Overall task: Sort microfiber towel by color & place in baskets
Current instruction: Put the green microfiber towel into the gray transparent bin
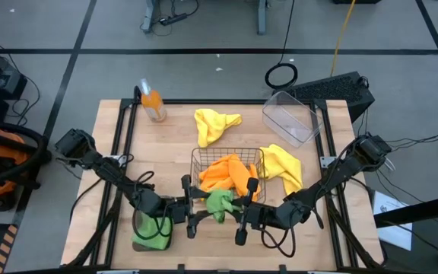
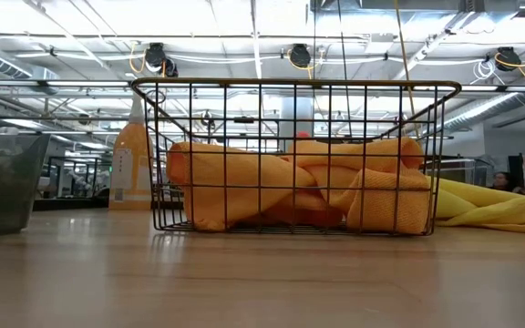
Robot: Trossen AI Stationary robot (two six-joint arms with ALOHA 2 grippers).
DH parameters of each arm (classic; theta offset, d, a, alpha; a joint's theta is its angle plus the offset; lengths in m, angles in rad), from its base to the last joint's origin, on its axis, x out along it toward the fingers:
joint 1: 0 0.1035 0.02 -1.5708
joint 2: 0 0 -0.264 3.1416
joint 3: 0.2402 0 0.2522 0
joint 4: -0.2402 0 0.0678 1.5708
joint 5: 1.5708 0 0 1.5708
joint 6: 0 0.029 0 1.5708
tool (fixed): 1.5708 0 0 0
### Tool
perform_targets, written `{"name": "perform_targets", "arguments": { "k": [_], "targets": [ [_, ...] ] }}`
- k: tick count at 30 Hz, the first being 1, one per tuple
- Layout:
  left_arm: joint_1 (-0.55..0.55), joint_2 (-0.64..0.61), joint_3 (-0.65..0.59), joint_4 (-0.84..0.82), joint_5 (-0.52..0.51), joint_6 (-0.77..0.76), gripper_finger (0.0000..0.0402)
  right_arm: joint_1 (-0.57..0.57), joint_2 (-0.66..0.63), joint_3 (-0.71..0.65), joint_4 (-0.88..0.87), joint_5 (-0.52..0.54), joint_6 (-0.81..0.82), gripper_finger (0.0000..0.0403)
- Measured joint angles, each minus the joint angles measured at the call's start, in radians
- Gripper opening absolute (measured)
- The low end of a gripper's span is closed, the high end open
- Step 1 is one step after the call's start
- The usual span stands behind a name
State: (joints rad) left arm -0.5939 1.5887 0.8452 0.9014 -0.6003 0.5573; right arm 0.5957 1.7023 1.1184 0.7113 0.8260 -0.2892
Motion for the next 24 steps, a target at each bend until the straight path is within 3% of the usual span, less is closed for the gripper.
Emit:
{"name": "perform_targets", "arguments": {
  "k": [4,8,12,17,21,24],
  "targets": [
    [0.002,0.0,0.005,-0.026,0.009,0.001,0.011,0.004,0.0,0.0,0.002,0.0,0.015,0.0032],
    [-0.008,-0.012,0.008,-0.043,0.007,0.0,0.0033,0.005,0.0,0.0,-0.029,0.018,0.075,0.007],
    [-0.04,-0.038,0.008,-0.101,-0.012,-0.003,0.0033,0.028,-0.001,0.001,-0.059,0.072,0.082,0.0133],
    [-0.096,-0.094,0.008,-0.226,-0.149,-0.053,0.0046,0.073,-0.003,0.001,-0.094,0.212,0.06,0.0201],
    [-0.157,-0.156,0.008,-0.36,-0.234,-0.165,0.0042,0.115,-0.004,0.001,-0.152,0.335,0.06,0.0234],
    [-0.211,-0.208,0.009,-0.534,-0.266,-0.335,0.004,0.145,-0.004,0.001,-0.188,0.427,0.06,0.0244]
  ]
}}
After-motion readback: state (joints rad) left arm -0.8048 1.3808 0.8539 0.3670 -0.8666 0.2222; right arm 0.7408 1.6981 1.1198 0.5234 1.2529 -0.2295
